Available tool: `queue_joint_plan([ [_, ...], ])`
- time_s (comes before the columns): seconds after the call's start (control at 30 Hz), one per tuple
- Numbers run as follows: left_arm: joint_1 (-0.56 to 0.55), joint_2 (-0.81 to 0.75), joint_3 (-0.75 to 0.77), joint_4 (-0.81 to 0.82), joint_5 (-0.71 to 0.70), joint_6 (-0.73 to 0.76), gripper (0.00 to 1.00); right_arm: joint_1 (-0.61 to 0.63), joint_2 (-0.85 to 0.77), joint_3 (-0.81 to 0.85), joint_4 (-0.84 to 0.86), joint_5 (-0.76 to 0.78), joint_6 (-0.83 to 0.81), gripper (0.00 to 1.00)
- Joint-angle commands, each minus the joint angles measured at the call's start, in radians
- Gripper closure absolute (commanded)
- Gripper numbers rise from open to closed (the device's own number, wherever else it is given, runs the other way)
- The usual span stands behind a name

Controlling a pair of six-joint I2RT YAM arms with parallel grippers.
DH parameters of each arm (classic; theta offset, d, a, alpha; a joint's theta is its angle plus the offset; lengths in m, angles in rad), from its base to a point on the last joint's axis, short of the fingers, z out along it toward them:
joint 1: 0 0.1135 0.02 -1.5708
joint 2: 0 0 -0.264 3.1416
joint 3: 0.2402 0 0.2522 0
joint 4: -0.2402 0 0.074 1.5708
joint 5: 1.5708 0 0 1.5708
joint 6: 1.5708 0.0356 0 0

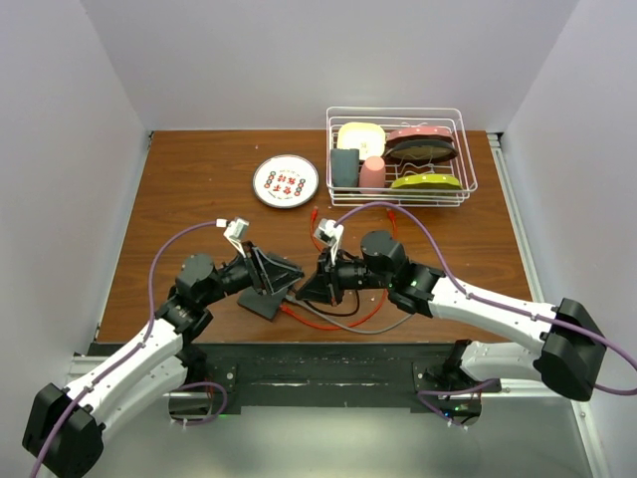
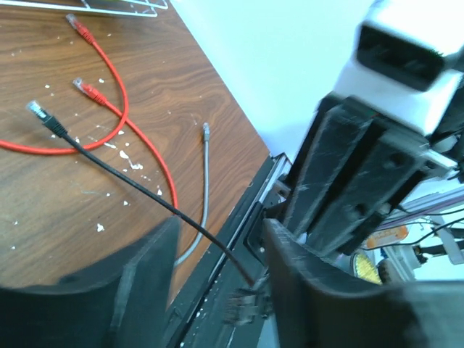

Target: Insert the plug into the switch port

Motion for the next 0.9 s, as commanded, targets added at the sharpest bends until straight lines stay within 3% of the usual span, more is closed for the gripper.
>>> queue_joint_plan([
  [0.0, -0.003, -0.007, 0.004, -0.002, -0.011, 0.008, 0.41, 0.005, -0.010, 0.049, 0.028, 0.033, -0.002, 1.00],
  [0.07, -0.005, -0.015, 0.004, 0.000, -0.011, 0.008, 0.46, 0.005, -0.014, 0.043, 0.023, 0.048, -0.008, 1.00],
  [0.23, -0.005, -0.045, -0.004, 0.004, -0.025, -0.001, 0.70, 0.005, 0.000, 0.054, -0.020, 0.077, -0.034, 1.00],
  [0.27, -0.005, -0.058, -0.002, 0.004, -0.028, -0.001, 0.76, 0.005, 0.000, 0.054, -0.025, 0.086, -0.040, 1.00],
  [0.33, -0.005, -0.065, 0.001, 0.003, -0.025, -0.004, 0.99, 0.005, -0.005, 0.052, -0.043, 0.125, -0.042, 1.00],
  [0.5, -0.005, -0.061, 0.016, -0.007, -0.013, -0.010, 1.00, 0.005, -0.007, 0.064, -0.075, 0.188, -0.036, 0.97],
  [0.6, -0.005, -0.056, 0.036, -0.057, -0.042, -0.021, 1.00, 0.005, -0.010, 0.081, -0.080, 0.197, -0.039, 0.67],
  [0.63, -0.005, -0.053, 0.056, -0.082, -0.069, -0.021, 1.00, 0.005, -0.016, 0.089, -0.080, 0.200, -0.039, 0.48],
  [0.73, -0.005, -0.032, 0.108, -0.204, -0.141, -0.022, 1.00, 0.005, -0.026, 0.118, -0.115, 0.243, -0.045, 0.22],
  [0.87, -0.003, -0.013, 0.159, -0.370, -0.241, -0.061, 1.00, 0.022, -0.028, 0.165, -0.163, 0.338, -0.063, 0.16],
])
